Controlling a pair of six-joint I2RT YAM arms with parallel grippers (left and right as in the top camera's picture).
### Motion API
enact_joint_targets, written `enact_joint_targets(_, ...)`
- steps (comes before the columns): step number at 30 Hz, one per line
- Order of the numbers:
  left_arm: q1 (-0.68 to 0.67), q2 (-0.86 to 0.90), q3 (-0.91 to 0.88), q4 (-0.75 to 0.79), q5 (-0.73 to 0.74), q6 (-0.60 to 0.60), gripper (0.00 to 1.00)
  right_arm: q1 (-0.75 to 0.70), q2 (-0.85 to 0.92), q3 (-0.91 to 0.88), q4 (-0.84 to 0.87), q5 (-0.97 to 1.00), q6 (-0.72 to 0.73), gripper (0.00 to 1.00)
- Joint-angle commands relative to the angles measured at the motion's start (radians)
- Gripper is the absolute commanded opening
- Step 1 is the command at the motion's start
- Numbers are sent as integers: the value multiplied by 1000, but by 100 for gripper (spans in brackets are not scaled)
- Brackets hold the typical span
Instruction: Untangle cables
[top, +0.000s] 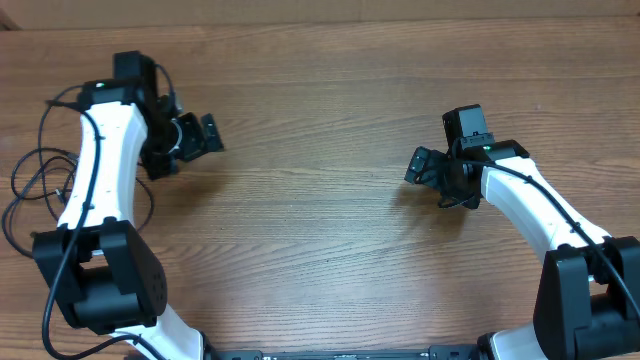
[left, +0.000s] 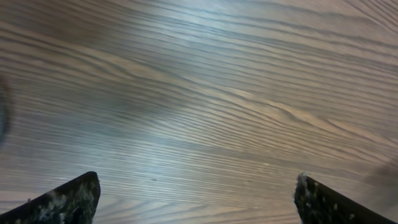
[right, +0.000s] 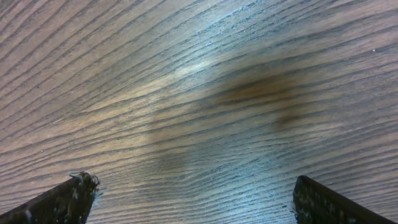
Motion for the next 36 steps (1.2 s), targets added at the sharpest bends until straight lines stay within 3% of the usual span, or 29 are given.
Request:
enact_joint_targets(1, -40, 1, -8, 6, 26, -35, 100, 1, 4, -6, 3, 10, 7, 100)
enact_joint_targets(36, -63, 1, -8, 6, 26, -35, 100, 1, 4, -6, 3, 10, 7, 100)
